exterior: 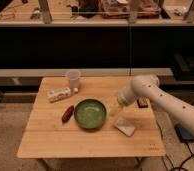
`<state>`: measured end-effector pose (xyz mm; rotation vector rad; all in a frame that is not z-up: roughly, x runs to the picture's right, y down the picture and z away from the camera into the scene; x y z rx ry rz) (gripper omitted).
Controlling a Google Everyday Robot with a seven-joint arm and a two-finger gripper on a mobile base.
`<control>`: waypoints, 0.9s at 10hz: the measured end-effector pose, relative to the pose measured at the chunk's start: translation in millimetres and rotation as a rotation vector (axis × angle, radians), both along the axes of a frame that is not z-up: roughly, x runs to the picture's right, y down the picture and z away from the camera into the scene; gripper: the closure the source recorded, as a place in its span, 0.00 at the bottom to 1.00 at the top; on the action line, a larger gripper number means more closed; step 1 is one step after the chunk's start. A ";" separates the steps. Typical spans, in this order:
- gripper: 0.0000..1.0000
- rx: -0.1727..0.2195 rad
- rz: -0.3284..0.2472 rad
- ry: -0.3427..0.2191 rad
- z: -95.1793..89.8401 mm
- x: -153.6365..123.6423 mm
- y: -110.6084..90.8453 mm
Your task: Place the white sponge in the ceramic bowl
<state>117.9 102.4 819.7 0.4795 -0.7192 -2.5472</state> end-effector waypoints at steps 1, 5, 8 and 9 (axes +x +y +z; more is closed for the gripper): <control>0.20 0.000 -0.003 0.002 4.0 2.6 14.8; 0.20 0.014 -0.031 -0.007 7.0 20.7 58.5; 0.20 0.006 -0.001 -0.001 11.9 31.9 87.6; 0.21 0.005 0.002 0.001 6.1 29.9 92.0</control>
